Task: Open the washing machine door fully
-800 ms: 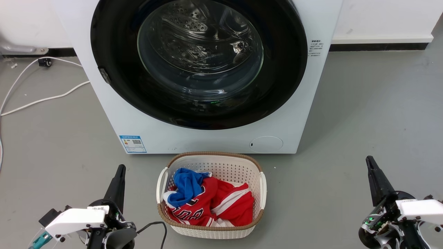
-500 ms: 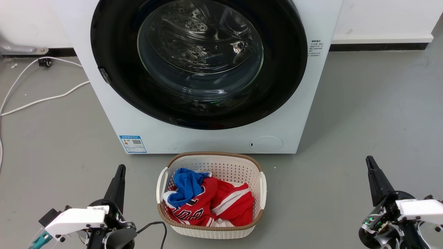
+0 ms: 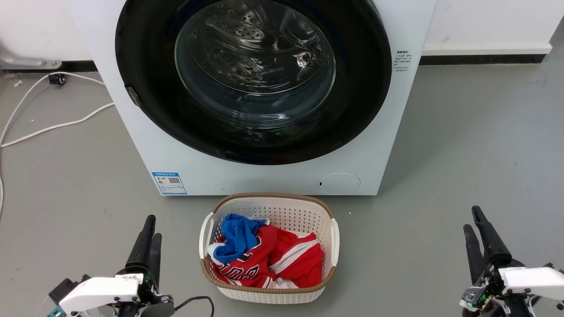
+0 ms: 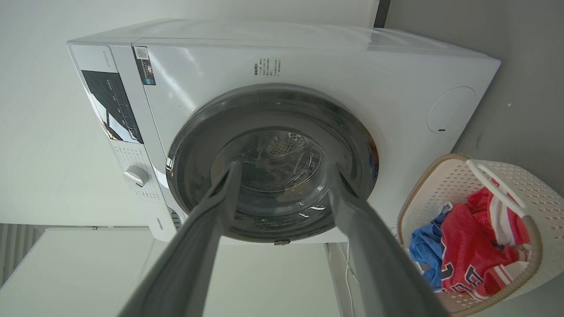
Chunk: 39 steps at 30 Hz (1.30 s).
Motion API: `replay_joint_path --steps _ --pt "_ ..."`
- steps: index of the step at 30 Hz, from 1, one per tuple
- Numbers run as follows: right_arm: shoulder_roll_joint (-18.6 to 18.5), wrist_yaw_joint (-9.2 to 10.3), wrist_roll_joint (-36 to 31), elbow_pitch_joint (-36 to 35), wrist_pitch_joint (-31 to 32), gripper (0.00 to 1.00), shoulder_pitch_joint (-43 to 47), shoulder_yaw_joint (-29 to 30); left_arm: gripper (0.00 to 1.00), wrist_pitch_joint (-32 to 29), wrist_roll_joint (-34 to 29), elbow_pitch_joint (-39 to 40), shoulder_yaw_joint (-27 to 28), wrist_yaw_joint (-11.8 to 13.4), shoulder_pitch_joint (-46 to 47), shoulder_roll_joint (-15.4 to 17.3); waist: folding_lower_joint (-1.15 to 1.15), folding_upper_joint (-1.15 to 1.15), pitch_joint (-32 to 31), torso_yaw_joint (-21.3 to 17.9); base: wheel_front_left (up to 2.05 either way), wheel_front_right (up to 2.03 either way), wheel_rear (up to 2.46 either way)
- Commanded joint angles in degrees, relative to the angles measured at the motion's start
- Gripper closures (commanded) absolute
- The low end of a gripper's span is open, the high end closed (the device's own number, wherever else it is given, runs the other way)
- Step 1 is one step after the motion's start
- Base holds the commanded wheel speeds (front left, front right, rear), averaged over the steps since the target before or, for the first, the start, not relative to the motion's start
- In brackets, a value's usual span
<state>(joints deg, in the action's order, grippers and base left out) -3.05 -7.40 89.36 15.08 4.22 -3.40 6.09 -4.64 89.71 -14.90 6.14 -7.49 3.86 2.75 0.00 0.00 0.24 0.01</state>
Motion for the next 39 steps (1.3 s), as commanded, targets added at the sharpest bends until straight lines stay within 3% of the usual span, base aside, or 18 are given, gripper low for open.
replay_joint_path --steps 1,26,39 --pt "-0.17 -0.07 -2.68 -1.95 -0.72 0.0 -0.5 0.32 0.0 0.75 -2.24 1.64 0.44 0.01 0.78 0.1 0.0 0.0 0.02 0.01 0.0 0.0 0.0" --pt "-0.08 -0.09 -38.64 -11.86 -6.51 0.0 2.65 -2.76 0.0 6.65 -34.36 9.7 -3.73 5.19 -1.45 0.18 0.0 0.0 0.22 0.09 0.0 0.0 0.0" --pt "-0.03 -0.1 -50.63 -14.65 -9.07 0.0 4.3 -2.61 0.0 9.26 -45.82 11.87 -6.93 8.84 -2.61 1.73 0.0 0.0 0.1 0.19 0.0 0.0 0.0"
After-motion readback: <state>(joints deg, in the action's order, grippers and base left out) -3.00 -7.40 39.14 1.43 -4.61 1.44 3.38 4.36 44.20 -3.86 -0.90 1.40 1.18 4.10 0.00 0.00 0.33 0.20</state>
